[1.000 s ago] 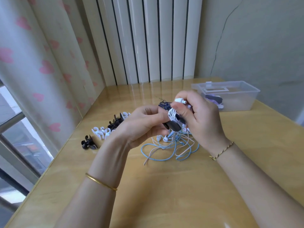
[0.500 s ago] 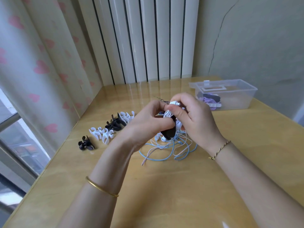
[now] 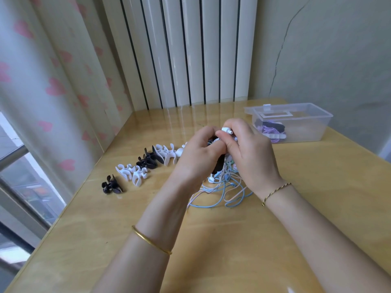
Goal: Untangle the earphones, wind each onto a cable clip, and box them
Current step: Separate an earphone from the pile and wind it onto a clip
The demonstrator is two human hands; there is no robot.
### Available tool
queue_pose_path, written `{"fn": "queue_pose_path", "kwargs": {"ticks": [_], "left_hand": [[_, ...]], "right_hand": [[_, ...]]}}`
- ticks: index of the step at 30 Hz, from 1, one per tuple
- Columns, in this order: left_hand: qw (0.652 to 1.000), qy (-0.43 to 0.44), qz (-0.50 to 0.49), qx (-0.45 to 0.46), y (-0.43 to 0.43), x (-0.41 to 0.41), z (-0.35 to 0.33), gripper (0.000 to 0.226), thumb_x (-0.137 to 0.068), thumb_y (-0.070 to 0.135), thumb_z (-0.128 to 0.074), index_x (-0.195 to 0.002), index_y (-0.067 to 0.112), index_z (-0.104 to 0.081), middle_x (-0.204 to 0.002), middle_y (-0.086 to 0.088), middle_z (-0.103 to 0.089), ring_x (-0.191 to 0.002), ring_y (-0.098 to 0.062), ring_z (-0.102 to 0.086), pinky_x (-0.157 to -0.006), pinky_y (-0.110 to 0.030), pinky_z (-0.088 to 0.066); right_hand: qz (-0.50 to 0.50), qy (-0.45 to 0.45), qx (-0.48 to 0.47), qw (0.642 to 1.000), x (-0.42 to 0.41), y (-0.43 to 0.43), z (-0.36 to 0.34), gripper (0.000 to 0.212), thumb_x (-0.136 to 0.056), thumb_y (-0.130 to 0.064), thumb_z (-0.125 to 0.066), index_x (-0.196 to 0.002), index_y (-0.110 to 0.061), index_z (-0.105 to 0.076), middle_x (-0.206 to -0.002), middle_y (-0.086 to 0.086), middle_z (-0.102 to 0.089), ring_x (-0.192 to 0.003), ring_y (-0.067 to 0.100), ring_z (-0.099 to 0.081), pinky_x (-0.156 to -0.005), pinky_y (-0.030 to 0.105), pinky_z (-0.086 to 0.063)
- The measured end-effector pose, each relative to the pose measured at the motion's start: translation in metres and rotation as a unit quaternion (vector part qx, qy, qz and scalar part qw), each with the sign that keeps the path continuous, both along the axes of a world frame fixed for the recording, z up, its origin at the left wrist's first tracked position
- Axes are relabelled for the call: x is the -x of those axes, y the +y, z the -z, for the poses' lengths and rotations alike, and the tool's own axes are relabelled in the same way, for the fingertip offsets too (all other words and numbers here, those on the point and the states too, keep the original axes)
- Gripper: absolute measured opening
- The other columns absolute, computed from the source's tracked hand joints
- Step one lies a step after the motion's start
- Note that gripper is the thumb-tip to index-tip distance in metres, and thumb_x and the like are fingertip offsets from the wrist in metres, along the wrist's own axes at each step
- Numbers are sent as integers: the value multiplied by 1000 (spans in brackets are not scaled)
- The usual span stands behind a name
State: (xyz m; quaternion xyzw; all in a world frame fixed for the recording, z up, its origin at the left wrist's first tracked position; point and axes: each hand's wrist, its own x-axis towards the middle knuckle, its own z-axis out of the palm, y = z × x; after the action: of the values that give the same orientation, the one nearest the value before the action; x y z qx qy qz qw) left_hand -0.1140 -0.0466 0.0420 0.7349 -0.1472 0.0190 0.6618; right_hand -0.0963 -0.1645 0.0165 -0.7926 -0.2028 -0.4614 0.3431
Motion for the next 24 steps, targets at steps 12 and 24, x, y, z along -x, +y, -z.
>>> {"fn": "queue_pose_path", "kwargs": {"ticks": [12,24], "left_hand": [[1000,2,0,29,-9,-3,6,16,-96,4,-43,-103,14,-54,-70,-2,-54,-51,-4,-43,-49,-18,-33],[999,-3,-49,23,-10,-8,12,22,-94,4,-43,-99,22,-55,-67,8,-54,-44,-1,-39,-44,-16,-31]], "right_hand": [[-195,180,-188,946,2,-1,-1,5,-86,-26,-60,-88,-31,-62,-77,-12,-60,-61,8,-53,-54,25,-46],[-194,239,-111,945,9,-6,-4,38,-89,0,-55,-124,-15,-52,-89,-10,-58,-87,16,-59,-83,41,-52]]}}
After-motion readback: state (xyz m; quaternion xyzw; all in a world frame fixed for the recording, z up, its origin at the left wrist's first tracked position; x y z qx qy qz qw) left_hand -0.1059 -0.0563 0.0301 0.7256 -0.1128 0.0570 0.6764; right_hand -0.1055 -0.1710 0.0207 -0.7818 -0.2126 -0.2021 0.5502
